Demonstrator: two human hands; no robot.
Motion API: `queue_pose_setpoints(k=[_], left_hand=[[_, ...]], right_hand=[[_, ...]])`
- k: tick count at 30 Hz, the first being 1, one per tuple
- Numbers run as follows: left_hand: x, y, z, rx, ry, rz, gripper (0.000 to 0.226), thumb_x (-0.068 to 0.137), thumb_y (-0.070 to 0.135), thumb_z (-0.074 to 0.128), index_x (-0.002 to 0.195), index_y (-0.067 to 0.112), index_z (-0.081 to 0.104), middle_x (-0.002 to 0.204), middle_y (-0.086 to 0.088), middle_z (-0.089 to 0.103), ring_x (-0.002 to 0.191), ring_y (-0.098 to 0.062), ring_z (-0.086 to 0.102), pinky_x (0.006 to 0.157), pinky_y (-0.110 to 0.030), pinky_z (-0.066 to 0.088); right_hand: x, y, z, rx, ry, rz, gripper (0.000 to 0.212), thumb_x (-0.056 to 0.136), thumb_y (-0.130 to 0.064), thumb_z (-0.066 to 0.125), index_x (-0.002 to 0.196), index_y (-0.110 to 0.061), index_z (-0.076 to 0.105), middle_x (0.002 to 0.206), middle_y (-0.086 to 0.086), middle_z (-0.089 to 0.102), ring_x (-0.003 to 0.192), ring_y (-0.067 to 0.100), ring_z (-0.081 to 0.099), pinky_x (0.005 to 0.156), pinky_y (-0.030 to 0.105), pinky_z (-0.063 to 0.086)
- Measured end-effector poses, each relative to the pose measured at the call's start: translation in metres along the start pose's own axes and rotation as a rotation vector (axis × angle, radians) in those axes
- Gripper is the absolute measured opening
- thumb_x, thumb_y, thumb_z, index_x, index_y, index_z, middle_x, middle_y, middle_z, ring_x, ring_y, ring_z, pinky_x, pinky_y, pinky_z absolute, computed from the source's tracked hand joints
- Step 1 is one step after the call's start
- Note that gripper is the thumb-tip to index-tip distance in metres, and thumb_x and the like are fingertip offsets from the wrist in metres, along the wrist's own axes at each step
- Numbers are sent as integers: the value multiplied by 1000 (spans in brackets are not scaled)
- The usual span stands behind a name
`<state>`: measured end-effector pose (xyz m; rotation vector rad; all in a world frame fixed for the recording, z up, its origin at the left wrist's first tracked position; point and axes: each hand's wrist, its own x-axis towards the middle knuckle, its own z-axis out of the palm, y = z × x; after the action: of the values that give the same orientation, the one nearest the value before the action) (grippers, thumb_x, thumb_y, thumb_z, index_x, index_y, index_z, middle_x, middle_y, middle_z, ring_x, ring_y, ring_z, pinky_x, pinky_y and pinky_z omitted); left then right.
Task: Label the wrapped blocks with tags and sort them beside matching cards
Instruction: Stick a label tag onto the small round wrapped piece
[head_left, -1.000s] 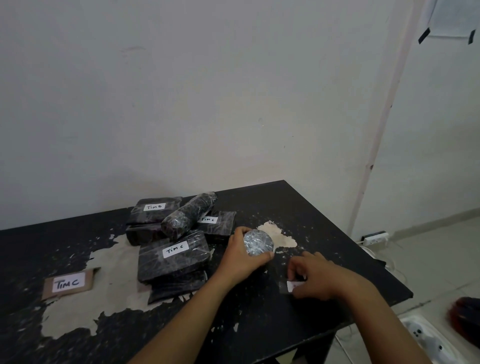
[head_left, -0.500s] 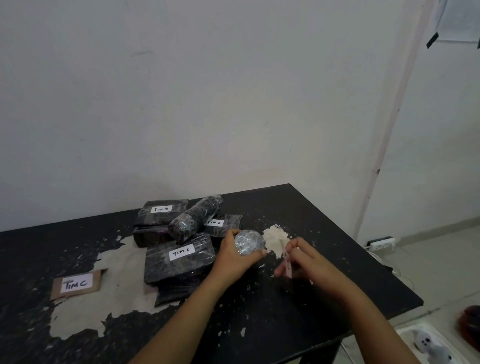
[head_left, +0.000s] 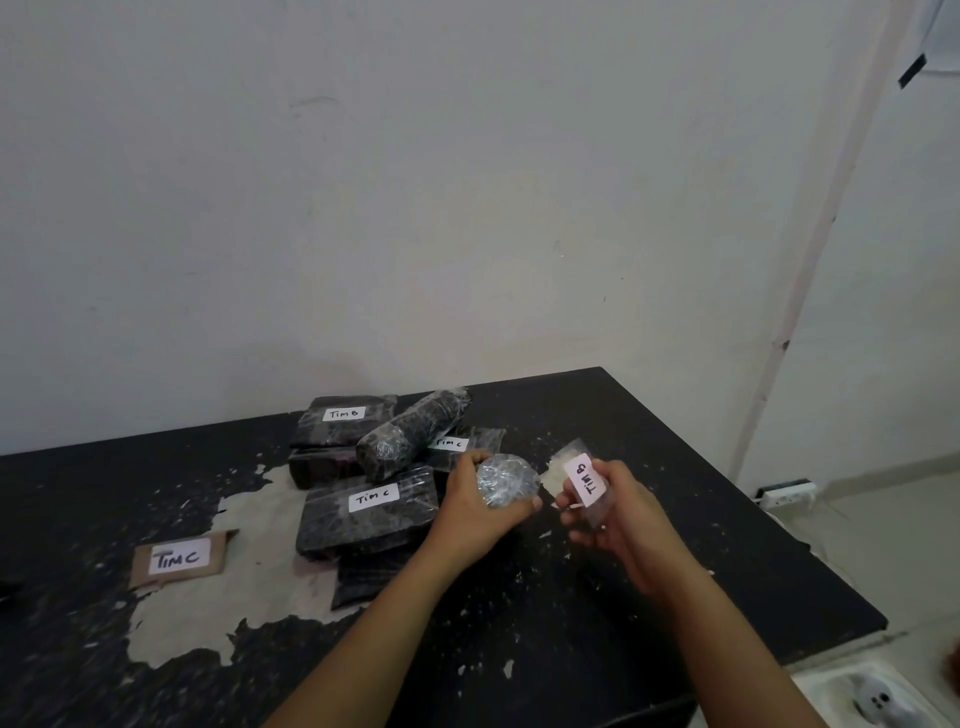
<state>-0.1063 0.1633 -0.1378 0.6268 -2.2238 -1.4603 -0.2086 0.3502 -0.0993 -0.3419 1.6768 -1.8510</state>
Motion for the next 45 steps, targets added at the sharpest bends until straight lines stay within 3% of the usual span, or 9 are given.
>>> queue_pose_setpoints(k=[7, 12, 19, 22, 25, 29, 34, 41, 45], left_hand=[[0, -1, -1, 34, -29, -3, 85, 75, 60, 90, 139, 42, 38, 148, 6, 42, 130, -17, 54, 111, -39, 51], [-1, 5, 1, -69, -27, -57, 22, 112, 37, 45, 134, 41, 42, 154, 4, 42, 129, -17, 53, 110, -43, 46], [5, -3, 2, -266, -20, -83, 43, 104, 29, 63, 138, 44, 40, 149, 11, 50, 116, -19, 69, 96, -48, 65], [11, -10, 4, -340, -49, -113, 68, 84, 50, 73, 145, 58, 44, 159, 12, 44, 126, -17, 67, 99, -42, 64], [15, -12, 6, -440, -51, -147, 45, 97, 30, 69, 134, 53, 59, 153, 5, 52, 122, -22, 72, 96, -42, 66], [16, -8, 4, -581, -42, -203, 29, 108, 23, 55, 135, 35, 57, 144, -7, 64, 118, -28, 75, 93, -48, 67], [18, -3, 1, -633, -12, -246, 27, 111, 20, 37, 131, 28, 53, 138, -12, 68, 123, -35, 70, 90, -48, 65], [18, 0, -1, -665, -27, -264, 24, 111, 16, 39, 128, 25, 53, 130, -12, 72, 114, -31, 70, 99, -55, 62], [18, -1, -1, -616, -23, -241, 24, 110, 19, 39, 127, 29, 52, 131, -11, 72, 111, -28, 71, 93, -48, 64]], right_hand=[[-1, -2, 10, 1, 83, -20, 42, 116, -34, 42, 114, -8, 76, 103, 16, 84, 91, 29, 70, 74, 38, 54], [2, 2, 16, 24, 82, -54, 45, 112, -48, 52, 115, -12, 80, 106, 14, 84, 84, 25, 71, 74, 38, 54], [1, 5, 35, -31, 109, -172, 17, 106, -20, 69, 104, -16, 85, 100, 8, 85, 94, 29, 81, 91, 47, 63], [1, 4, 42, -16, 110, -189, 15, 104, -11, 70, 106, -12, 85, 97, 7, 85, 86, 20, 82, 77, 30, 63], [4, 6, 50, -46, 147, -222, 9, 99, -8, 77, 105, -9, 83, 94, 6, 85, 78, 12, 80, 65, 19, 60], [10, 10, 55, -45, 201, -240, 16, 96, -9, 83, 109, -15, 76, 94, 2, 85, 83, 14, 83, 71, 26, 62], [11, 14, 58, -76, 211, -257, 10, 96, -12, 83, 105, -12, 77, 93, -1, 86, 86, 15, 83, 84, 36, 65], [11, 16, 62, -91, 189, -278, 2, 98, -17, 81, 100, -16, 81, 89, -5, 84, 78, 4, 78, 62, 10, 53], [11, 17, 66, -58, 174, -264, 5, 98, -20, 81, 103, -17, 82, 94, -1, 84, 86, 14, 81, 74, 21, 58]])
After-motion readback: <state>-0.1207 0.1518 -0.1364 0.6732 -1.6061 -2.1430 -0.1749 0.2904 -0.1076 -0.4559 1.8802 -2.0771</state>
